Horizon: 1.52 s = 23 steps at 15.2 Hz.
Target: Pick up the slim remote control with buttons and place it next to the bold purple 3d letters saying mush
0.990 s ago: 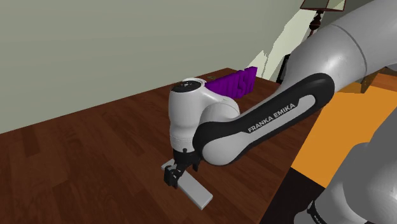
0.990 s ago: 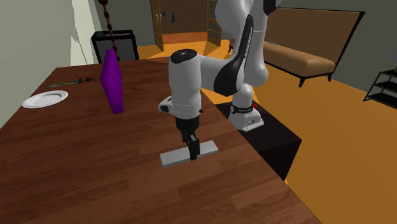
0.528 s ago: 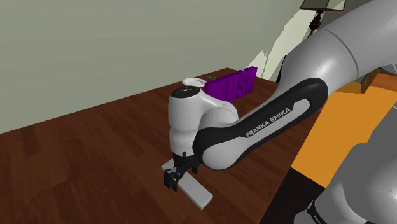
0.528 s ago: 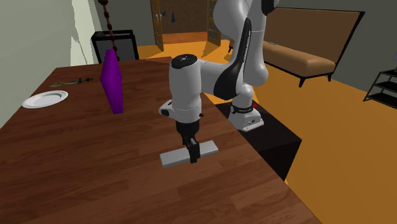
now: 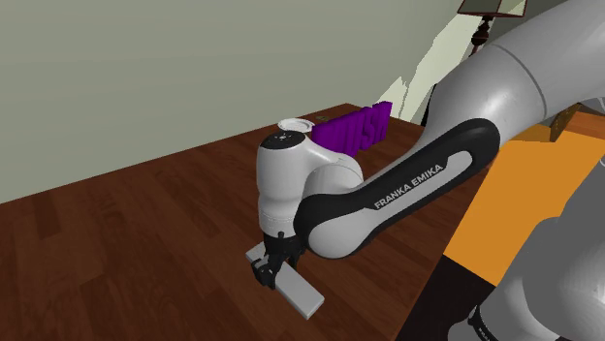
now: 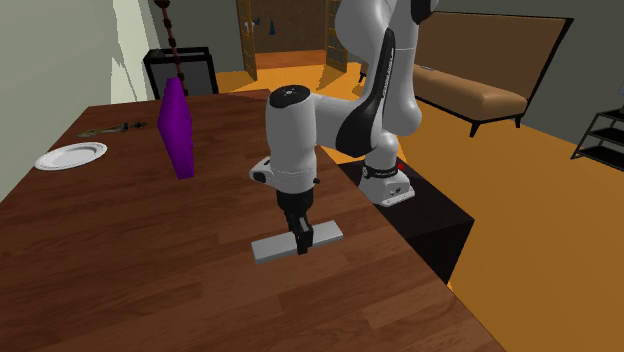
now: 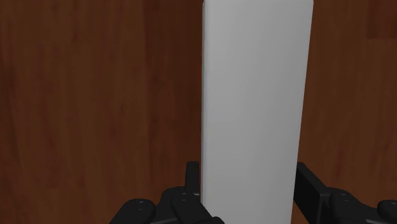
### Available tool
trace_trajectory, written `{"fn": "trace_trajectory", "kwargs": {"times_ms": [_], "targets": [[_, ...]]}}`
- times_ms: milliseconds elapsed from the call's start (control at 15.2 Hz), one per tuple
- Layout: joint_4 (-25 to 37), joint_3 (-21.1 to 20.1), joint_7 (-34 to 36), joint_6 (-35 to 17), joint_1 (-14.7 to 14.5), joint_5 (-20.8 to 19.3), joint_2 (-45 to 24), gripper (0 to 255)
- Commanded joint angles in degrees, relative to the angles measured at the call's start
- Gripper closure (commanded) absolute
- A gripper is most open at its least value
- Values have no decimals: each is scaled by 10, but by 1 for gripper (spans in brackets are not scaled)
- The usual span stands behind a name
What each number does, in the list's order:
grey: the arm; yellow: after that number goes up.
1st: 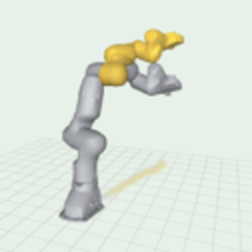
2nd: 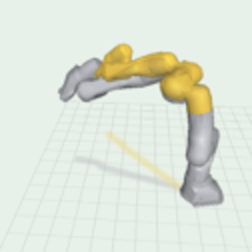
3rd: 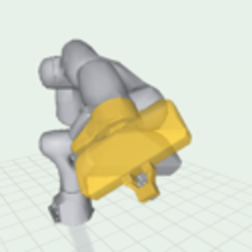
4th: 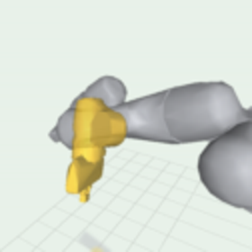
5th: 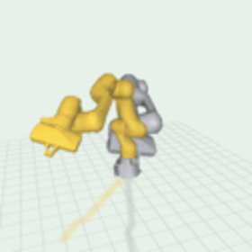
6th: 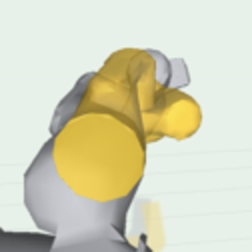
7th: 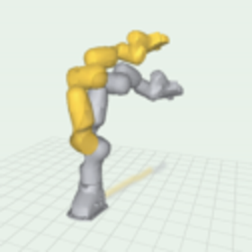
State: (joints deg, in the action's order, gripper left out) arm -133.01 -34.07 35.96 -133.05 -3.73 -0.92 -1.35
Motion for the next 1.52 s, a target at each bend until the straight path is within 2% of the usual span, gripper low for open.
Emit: {"fn": "trace_trajectory", "kwargs": {"times_ms": [0,198,1452], "targets": [[0,0,0,0,0,0,0,255],[0,0,0,0,0,0,0,255],[72,10,-43,149,1,57,90,255]]}}
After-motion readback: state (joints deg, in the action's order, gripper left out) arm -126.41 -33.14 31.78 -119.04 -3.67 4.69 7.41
